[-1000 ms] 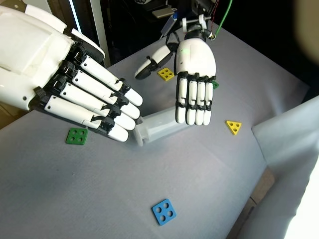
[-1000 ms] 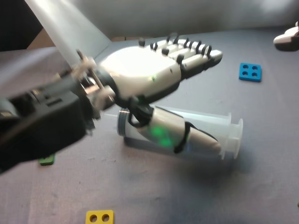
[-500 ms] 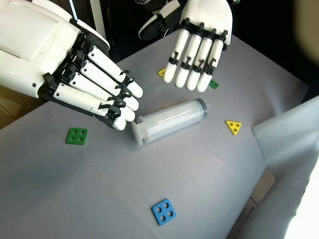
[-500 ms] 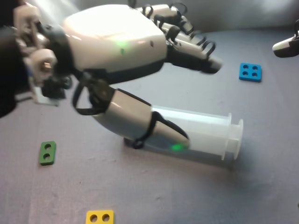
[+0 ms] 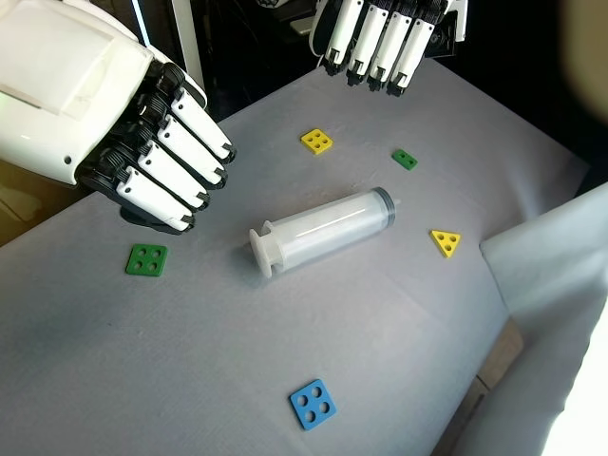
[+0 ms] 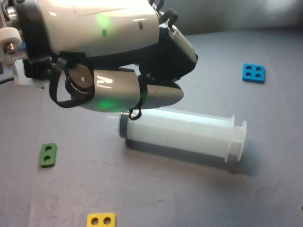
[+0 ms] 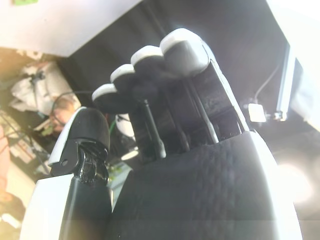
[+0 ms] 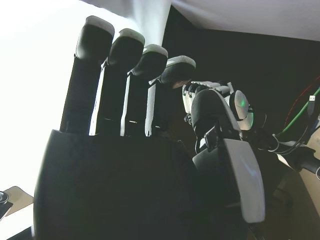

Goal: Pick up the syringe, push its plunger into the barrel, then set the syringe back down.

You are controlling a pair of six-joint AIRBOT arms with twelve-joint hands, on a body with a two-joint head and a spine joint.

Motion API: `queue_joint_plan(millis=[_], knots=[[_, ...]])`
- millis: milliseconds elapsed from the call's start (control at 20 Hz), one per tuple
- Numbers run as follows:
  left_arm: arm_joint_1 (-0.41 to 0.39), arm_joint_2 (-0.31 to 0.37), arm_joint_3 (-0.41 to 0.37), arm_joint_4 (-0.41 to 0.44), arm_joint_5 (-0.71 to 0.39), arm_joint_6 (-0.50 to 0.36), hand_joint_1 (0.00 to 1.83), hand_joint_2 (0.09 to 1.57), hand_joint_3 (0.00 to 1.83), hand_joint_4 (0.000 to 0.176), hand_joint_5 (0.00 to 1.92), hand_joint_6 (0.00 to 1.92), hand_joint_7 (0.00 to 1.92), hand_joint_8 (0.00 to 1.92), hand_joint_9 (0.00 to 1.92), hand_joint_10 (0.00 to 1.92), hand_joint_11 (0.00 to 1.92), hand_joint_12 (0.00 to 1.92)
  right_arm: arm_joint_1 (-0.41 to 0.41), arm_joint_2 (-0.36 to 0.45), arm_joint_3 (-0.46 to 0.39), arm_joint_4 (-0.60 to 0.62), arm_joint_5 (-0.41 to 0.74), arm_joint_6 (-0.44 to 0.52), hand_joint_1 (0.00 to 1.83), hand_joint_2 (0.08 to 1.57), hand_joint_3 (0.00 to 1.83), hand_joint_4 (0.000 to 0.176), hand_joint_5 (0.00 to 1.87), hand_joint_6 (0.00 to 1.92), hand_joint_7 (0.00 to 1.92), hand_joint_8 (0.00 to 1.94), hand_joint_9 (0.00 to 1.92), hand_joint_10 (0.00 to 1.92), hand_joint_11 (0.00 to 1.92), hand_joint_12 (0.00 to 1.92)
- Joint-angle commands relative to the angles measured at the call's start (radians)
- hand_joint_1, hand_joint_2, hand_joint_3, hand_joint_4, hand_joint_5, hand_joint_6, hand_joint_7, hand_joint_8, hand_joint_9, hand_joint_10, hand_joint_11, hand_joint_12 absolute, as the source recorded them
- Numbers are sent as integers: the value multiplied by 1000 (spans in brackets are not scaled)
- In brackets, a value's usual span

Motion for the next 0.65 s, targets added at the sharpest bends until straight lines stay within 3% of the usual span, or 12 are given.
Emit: queue_joint_plan(millis=[0, 250, 400, 450, 500, 550, 600], knots=[[-27, 5, -2, -35, -38, -2, 269, 1571, 92, 0, 833, 1921, 877, 1921, 830, 1921, 866, 1921, 19, 1, -2, 15, -49, 5, 370, 1562, 2, 0, 815, 1921, 836, 1941, 816, 1921, 853, 1921], [-54, 10, -6, -17, -29, -4, 297, 1571, 92, 0, 817, 1921, 855, 1921, 811, 1921, 848, 1921, 21, 1, -2, 15, -25, 5, 309, 1571, 10, 0, 801, 1921, 828, 1941, 802, 1921, 813, 1921], [-53, 10, -12, -17, -22, -9, 290, 1571, 87, 0, 784, 1921, 830, 1921, 796, 1921, 835, 1921, 35, -5, 20, 16, 29, -55, 334, 1568, 12, 0, 795, 1921, 815, 1941, 799, 1921, 818, 1921], [-53, 10, -15, -17, -21, -10, 290, 1571, 92, 0, 778, 1921, 826, 1921, 790, 1921, 827, 1921, 36, -18, 57, 238, 93, -338, 361, 1566, 5, 0, 790, 1921, 806, 1941, 793, 1921, 816, 1921], [-53, 10, -16, -17, -19, -10, 308, 1571, 88, 0, 778, 1921, 823, 1921, 785, 1921, 835, 1921, 33, -19, 87, 443, 180, -544, 367, 1569, 3, 0, 779, 1921, 800, 1941, 784, 1921, 807, 1921], [-53, 10, -18, -17, -15, -10, 308, 1571, 81, 0, 774, 1921, 821, 1921, 785, 1921, 836, 1921, 33, -18, 136, 561, 322, -650, 371, 1570, 2, 0, 783, 1921, 795, 1941, 777, 1921, 800, 1921], [-53, 10, -19, -17, -13, -11, 297, 1571, 88, 0, 757, 1921, 808, 1921, 781, 1921, 830, 1921, 36, -18, 159, 575, 390, -697, 361, 1571, 3, 0, 792, 1921, 807, 1941, 788, 1921, 803, 1921]])
